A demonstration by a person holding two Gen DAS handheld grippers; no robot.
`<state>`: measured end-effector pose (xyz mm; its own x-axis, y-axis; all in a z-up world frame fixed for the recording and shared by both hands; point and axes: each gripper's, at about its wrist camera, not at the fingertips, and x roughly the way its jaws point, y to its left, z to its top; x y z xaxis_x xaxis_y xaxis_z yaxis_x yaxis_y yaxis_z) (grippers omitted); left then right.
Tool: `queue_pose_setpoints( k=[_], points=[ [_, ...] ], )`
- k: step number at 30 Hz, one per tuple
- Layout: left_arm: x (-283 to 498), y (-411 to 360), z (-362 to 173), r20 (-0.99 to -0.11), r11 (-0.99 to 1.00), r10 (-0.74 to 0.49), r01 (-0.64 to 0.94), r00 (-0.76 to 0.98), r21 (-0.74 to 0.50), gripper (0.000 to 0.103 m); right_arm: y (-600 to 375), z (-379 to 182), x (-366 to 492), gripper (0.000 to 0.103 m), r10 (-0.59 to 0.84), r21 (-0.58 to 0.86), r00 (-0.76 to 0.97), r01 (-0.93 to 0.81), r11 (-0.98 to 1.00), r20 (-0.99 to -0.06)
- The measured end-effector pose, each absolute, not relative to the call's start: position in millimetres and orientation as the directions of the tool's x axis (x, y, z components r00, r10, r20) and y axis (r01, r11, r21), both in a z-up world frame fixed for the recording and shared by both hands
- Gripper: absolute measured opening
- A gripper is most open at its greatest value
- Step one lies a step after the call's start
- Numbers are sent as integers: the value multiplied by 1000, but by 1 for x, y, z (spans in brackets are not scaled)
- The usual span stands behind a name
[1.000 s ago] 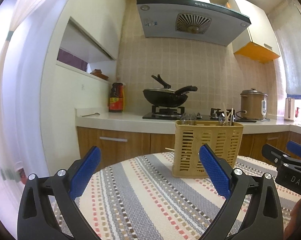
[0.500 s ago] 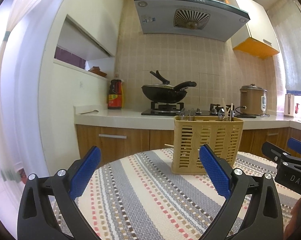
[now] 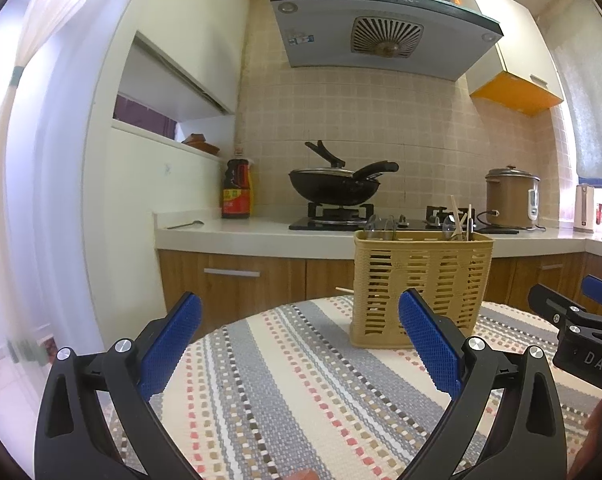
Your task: Organize utensils
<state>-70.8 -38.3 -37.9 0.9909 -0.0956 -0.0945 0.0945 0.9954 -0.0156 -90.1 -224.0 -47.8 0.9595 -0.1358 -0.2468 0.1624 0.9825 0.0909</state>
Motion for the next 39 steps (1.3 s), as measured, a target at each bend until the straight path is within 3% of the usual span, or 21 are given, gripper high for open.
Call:
queue_pose_setpoints(
  k=[39],
  points=[
    [-64,-38,-39,-137,998,-68,69,988,2,95,-224,-49,-90,92,-143,94,958,171,981,-249]
  ],
)
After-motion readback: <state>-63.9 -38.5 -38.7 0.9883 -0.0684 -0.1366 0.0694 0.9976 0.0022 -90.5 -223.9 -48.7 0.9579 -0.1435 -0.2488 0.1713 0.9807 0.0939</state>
